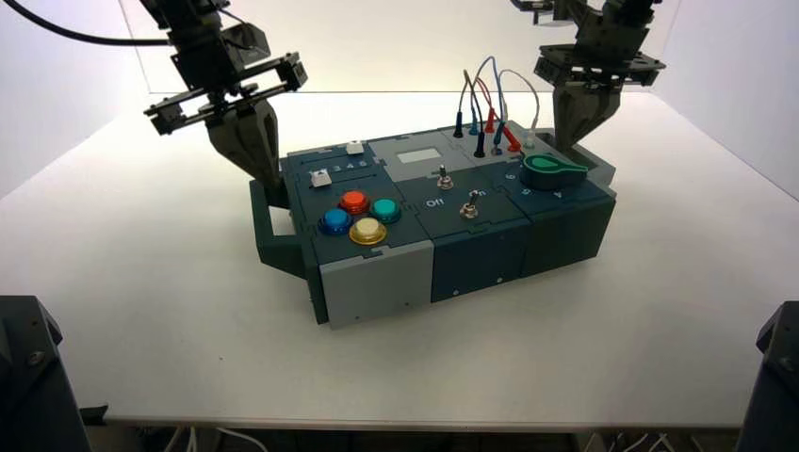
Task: Move the box away.
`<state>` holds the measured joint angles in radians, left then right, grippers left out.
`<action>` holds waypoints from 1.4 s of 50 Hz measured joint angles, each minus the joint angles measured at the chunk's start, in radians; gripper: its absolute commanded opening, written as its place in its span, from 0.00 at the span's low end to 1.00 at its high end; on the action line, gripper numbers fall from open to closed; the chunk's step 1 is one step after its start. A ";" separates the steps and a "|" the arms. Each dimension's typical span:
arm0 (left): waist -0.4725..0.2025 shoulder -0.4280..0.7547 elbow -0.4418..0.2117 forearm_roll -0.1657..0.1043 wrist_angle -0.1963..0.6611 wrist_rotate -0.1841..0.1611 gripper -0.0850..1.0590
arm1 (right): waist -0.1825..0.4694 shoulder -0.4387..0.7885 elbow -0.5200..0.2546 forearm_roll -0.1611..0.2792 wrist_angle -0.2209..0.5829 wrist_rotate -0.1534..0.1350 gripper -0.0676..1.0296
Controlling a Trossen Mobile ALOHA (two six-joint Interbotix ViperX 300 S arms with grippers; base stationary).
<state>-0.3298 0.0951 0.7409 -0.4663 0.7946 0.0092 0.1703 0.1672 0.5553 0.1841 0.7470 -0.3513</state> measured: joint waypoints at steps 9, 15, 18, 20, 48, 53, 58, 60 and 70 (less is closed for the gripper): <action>-0.012 0.035 -0.008 -0.005 0.000 -0.008 0.05 | 0.006 0.020 -0.015 -0.009 -0.008 0.000 0.04; -0.011 0.051 -0.023 -0.005 -0.009 -0.009 0.05 | 0.011 0.031 -0.023 -0.021 -0.020 0.000 0.04; -0.012 0.060 -0.038 -0.002 -0.028 -0.009 0.05 | 0.011 0.040 -0.031 -0.034 -0.034 0.000 0.04; -0.012 0.067 -0.046 0.002 -0.038 -0.008 0.05 | 0.009 0.041 -0.032 -0.037 -0.041 0.000 0.04; -0.002 0.199 -0.245 0.032 -0.130 0.005 0.05 | -0.011 0.058 -0.041 -0.064 -0.184 -0.002 0.04; 0.005 0.229 -0.290 0.040 -0.133 0.011 0.05 | -0.011 0.063 -0.041 -0.077 -0.236 -0.002 0.04; 0.012 0.256 -0.336 0.044 -0.155 0.012 0.05 | -0.011 0.064 -0.041 -0.084 -0.304 -0.002 0.04; 0.015 0.262 -0.344 0.048 -0.164 0.012 0.05 | -0.011 0.064 -0.041 -0.084 -0.319 0.000 0.04; 0.023 0.290 -0.383 0.077 -0.249 0.031 0.05 | -0.009 0.066 -0.041 -0.089 -0.385 -0.002 0.04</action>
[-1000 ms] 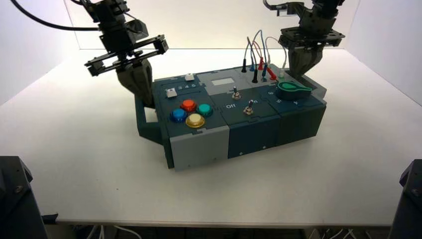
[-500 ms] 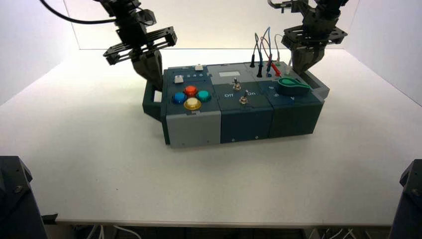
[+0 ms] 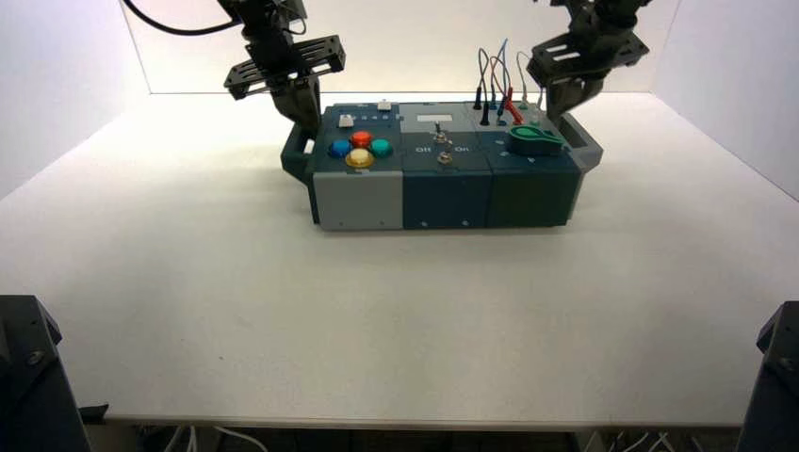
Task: Move the box away.
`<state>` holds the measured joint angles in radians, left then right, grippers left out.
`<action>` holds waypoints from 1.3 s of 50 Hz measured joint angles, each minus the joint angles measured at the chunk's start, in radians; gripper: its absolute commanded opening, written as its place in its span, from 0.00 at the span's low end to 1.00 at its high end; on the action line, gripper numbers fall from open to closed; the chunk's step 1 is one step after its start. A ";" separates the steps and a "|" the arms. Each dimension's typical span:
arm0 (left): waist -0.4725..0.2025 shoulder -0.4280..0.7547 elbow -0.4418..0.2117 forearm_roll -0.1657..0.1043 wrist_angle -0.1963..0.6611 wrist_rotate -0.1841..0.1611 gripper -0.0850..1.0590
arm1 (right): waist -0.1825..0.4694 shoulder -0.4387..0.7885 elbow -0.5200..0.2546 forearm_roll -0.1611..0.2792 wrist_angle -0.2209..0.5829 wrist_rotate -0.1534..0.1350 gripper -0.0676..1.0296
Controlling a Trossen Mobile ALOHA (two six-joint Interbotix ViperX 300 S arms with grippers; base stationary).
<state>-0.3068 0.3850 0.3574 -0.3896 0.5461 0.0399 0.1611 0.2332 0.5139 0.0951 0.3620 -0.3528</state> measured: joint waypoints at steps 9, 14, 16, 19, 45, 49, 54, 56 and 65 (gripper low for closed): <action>0.021 0.041 -0.067 0.026 -0.043 0.009 0.05 | 0.020 0.008 -0.003 -0.009 -0.075 -0.002 0.04; 0.029 0.060 -0.103 0.032 -0.049 0.009 0.05 | 0.048 0.011 -0.002 -0.011 -0.100 -0.003 0.04; 0.034 0.067 -0.115 0.038 -0.049 0.009 0.05 | 0.043 0.011 -0.003 -0.011 -0.101 -0.003 0.04; 0.035 0.069 -0.117 0.040 -0.049 0.009 0.05 | 0.043 0.008 0.000 -0.012 -0.101 0.000 0.04; 0.037 0.054 -0.086 0.040 -0.054 0.008 0.05 | 0.025 -0.074 -0.038 -0.012 0.181 0.023 0.04; 0.037 0.052 -0.083 0.040 -0.052 0.009 0.05 | 0.025 -0.069 -0.048 -0.012 0.201 0.023 0.04; 0.037 0.049 -0.080 0.041 -0.052 0.008 0.05 | 0.023 -0.054 -0.052 -0.012 0.212 0.023 0.04; 0.037 0.048 -0.080 0.041 -0.052 0.009 0.05 | 0.023 -0.048 -0.052 -0.012 0.216 0.023 0.04; 0.037 0.048 -0.078 0.043 -0.049 0.009 0.05 | 0.009 -0.014 -0.055 -0.014 0.268 0.023 0.04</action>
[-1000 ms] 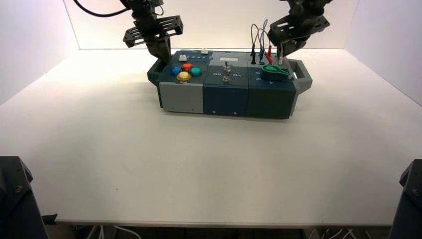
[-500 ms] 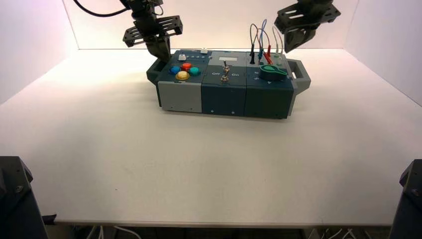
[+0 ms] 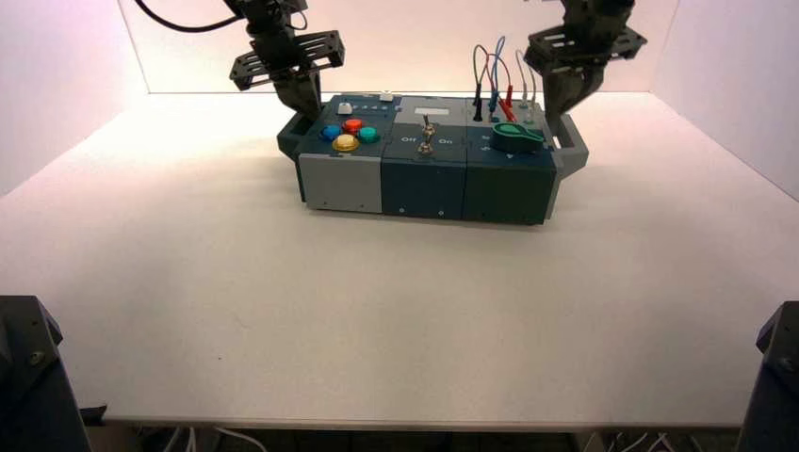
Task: Move the box away.
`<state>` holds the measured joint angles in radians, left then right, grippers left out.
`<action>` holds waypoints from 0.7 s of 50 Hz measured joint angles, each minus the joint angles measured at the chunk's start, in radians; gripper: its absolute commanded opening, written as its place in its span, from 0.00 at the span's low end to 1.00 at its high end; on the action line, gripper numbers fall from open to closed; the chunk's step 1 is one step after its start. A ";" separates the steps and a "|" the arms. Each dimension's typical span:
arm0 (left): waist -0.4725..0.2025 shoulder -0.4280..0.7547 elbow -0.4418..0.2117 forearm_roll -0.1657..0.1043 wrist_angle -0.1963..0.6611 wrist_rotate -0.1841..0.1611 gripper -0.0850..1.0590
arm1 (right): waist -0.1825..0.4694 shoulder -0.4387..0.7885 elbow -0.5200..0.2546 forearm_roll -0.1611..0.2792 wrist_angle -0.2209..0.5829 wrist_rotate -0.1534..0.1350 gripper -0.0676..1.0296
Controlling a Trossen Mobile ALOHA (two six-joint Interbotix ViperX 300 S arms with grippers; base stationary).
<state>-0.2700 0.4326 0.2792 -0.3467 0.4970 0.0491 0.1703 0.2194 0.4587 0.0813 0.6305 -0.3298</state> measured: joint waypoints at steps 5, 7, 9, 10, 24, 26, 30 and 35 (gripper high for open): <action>0.000 0.000 0.000 0.000 0.000 0.000 0.05 | -0.009 0.012 0.000 -0.008 0.008 0.000 0.04; 0.000 0.000 0.000 0.000 0.000 0.000 0.05 | -0.012 0.017 -0.003 -0.008 0.008 0.002 0.04; 0.000 0.000 0.000 0.000 0.000 0.000 0.05 | -0.012 0.021 -0.006 -0.014 0.006 0.002 0.04; 0.000 0.000 -0.002 0.000 0.000 0.000 0.05 | -0.011 0.028 -0.011 -0.023 0.002 0.002 0.04; 0.003 -0.002 0.000 0.002 0.002 0.000 0.05 | -0.011 0.063 -0.023 -0.058 -0.129 -0.008 0.04; 0.005 -0.002 0.002 0.002 0.003 0.000 0.05 | -0.009 0.067 -0.021 -0.060 -0.161 -0.011 0.04; 0.011 -0.002 0.002 0.002 0.008 0.000 0.05 | -0.008 0.074 -0.021 -0.060 -0.206 -0.012 0.04; 0.014 -0.002 0.003 0.002 0.008 0.000 0.05 | -0.006 0.081 -0.017 -0.060 -0.252 -0.015 0.04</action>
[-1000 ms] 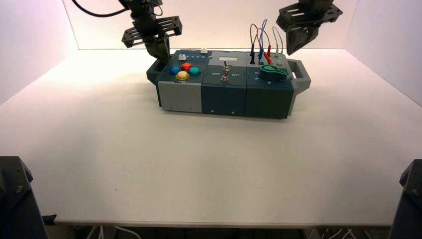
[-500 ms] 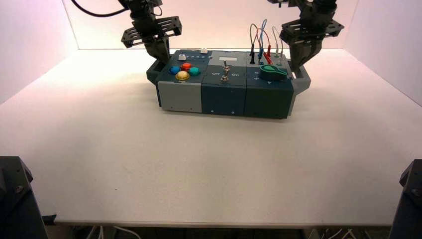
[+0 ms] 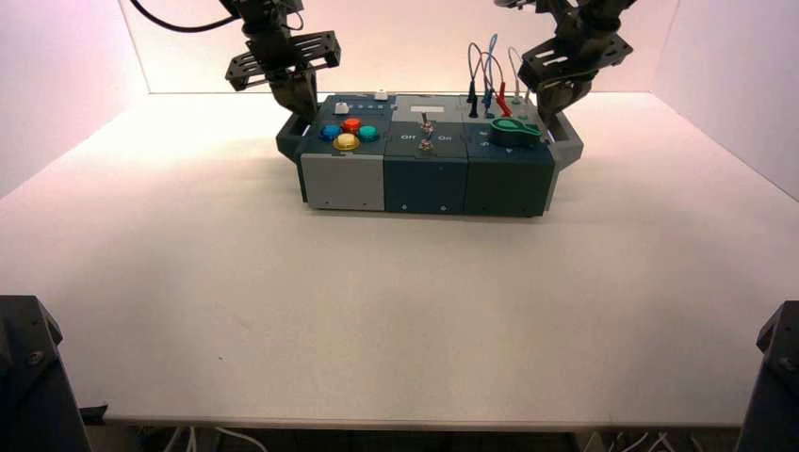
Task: Move the box away.
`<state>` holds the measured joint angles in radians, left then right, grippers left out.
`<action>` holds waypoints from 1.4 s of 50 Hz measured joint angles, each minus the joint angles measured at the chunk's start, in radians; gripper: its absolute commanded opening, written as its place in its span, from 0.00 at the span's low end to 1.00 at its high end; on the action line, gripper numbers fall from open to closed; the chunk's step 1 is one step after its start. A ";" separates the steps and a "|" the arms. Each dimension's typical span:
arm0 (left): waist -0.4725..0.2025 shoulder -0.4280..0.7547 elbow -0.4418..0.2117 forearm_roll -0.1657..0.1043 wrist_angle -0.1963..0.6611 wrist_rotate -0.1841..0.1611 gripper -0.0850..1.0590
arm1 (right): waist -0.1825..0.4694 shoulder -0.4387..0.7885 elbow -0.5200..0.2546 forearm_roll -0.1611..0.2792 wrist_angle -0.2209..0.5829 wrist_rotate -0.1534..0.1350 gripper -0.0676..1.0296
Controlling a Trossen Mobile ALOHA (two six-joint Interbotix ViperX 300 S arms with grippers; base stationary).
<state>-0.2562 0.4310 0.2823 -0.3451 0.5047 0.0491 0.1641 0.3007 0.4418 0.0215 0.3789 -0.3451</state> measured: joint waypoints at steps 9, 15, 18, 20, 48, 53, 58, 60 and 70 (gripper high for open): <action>0.006 0.000 -0.002 0.000 -0.008 0.000 0.05 | 0.000 0.008 0.000 -0.002 -0.017 -0.002 0.04; 0.011 0.000 -0.011 0.003 -0.023 0.000 0.05 | 0.000 0.011 -0.002 -0.002 -0.038 -0.003 0.04; 0.018 0.005 -0.025 0.012 -0.026 0.000 0.05 | 0.003 0.017 -0.009 -0.003 -0.051 -0.003 0.04; 0.020 0.006 -0.031 0.017 -0.026 0.000 0.05 | 0.003 0.018 -0.012 -0.002 -0.054 -0.003 0.04; 0.038 0.032 -0.094 0.066 -0.002 0.000 0.05 | 0.002 0.040 -0.081 -0.005 -0.035 -0.003 0.04; 0.041 0.031 -0.098 0.067 0.028 0.000 0.05 | -0.002 0.031 -0.098 -0.005 0.021 -0.003 0.04; 0.041 0.023 -0.100 0.069 0.060 0.000 0.05 | -0.005 0.011 -0.107 -0.005 0.100 -0.003 0.04; 0.041 0.011 -0.101 0.075 0.094 0.000 0.05 | -0.006 -0.002 -0.114 -0.005 0.158 -0.003 0.04; 0.083 -0.081 -0.114 0.091 0.222 0.000 0.05 | 0.006 -0.081 -0.123 0.018 0.322 -0.009 0.04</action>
<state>-0.1733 0.3497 0.1687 -0.2546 0.7271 0.0491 0.1703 0.2194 0.3191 0.0399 0.7010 -0.3543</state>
